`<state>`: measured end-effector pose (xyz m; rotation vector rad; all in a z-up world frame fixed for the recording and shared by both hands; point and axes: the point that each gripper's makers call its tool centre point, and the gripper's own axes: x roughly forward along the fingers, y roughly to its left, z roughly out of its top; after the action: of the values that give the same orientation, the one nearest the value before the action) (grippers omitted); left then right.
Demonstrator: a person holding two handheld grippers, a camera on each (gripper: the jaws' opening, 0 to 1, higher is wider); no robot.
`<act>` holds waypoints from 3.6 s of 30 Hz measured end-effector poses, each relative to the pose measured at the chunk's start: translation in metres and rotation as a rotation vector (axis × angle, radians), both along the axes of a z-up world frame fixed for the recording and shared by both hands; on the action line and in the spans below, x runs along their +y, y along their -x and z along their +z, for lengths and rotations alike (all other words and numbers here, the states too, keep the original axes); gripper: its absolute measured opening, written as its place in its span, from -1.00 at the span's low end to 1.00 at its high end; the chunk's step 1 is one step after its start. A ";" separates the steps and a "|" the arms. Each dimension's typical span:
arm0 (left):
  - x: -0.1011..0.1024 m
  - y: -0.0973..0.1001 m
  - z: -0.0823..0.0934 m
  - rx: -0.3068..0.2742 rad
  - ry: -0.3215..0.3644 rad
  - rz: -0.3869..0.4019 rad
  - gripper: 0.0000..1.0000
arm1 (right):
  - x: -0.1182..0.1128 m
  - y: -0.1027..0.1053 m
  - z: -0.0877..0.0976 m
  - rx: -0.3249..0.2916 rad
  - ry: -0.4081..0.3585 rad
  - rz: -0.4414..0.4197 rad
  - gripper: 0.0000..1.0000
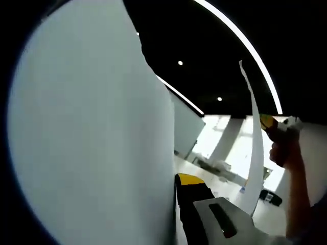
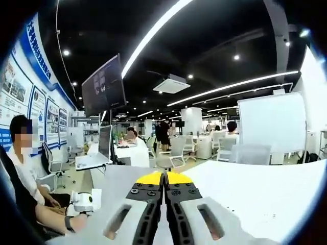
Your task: Organize the stack of printing papers by aligning and flattening the scattered papers on the table
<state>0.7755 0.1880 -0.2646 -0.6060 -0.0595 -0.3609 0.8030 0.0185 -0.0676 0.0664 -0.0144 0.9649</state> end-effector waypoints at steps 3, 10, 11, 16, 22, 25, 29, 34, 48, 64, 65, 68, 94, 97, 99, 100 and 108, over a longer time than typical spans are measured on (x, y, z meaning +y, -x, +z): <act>0.000 0.000 0.000 -0.001 0.004 -0.001 -0.88 | 0.001 -0.002 -0.004 0.005 0.007 -0.003 -1.00; 0.000 0.000 0.000 -0.001 0.001 -0.005 -0.88 | 0.000 -0.007 -0.010 0.017 0.014 -0.013 -1.00; 0.000 0.000 0.000 -0.001 0.000 -0.006 -0.88 | 0.000 -0.008 -0.011 0.019 0.014 -0.015 -1.00; -0.001 0.000 -0.001 -0.002 0.001 -0.008 -0.88 | 0.001 -0.012 -0.016 0.023 0.019 -0.018 -1.00; -0.001 0.000 -0.001 -0.003 0.003 -0.010 -0.88 | 0.003 -0.018 -0.023 0.023 0.032 -0.026 -1.00; -0.001 0.000 -0.001 -0.003 0.003 -0.011 -0.88 | 0.003 -0.022 -0.026 0.025 0.037 -0.033 -1.00; -0.002 0.000 -0.001 -0.003 0.002 -0.012 -0.88 | 0.003 -0.027 -0.031 0.030 0.043 -0.041 -1.00; -0.002 0.000 -0.001 -0.003 0.001 -0.014 -0.88 | 0.005 -0.033 -0.037 0.040 0.053 -0.046 -1.00; -0.004 0.002 -0.002 -0.004 -0.003 -0.017 -0.88 | 0.008 -0.045 -0.053 0.051 0.078 -0.063 -1.00; -0.006 0.003 -0.001 -0.004 -0.012 -0.027 -0.88 | 0.012 -0.055 -0.064 0.039 0.087 -0.074 -1.00; -0.006 0.003 -0.001 -0.004 -0.012 -0.027 -0.88 | 0.012 -0.055 -0.064 0.040 0.083 -0.073 -1.00; -0.006 0.003 -0.001 -0.004 -0.010 -0.027 -0.87 | 0.013 -0.054 -0.066 0.043 0.082 -0.066 -1.00; -0.008 0.004 0.002 -0.014 -0.001 -0.033 -0.85 | 0.009 -0.064 -0.078 0.058 0.088 -0.092 -1.00; -0.008 0.004 0.002 -0.015 -0.003 -0.033 -0.85 | 0.000 -0.078 -0.087 0.066 0.085 -0.106 -1.00; -0.008 0.004 0.002 -0.015 -0.002 -0.034 -0.85 | -0.003 -0.082 -0.090 0.070 0.084 -0.114 -1.00; -0.008 0.004 0.002 -0.016 -0.001 -0.035 -0.85 | -0.005 -0.085 -0.092 0.073 0.084 -0.120 -1.00; -0.006 0.005 0.007 -0.030 0.048 -0.052 -0.85 | -0.013 -0.100 -0.111 0.108 0.092 -0.145 -1.00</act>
<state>0.7706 0.1815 -0.2579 -0.6501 -0.0814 -0.4196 0.9030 0.0052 -0.1784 0.0328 0.1233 0.8150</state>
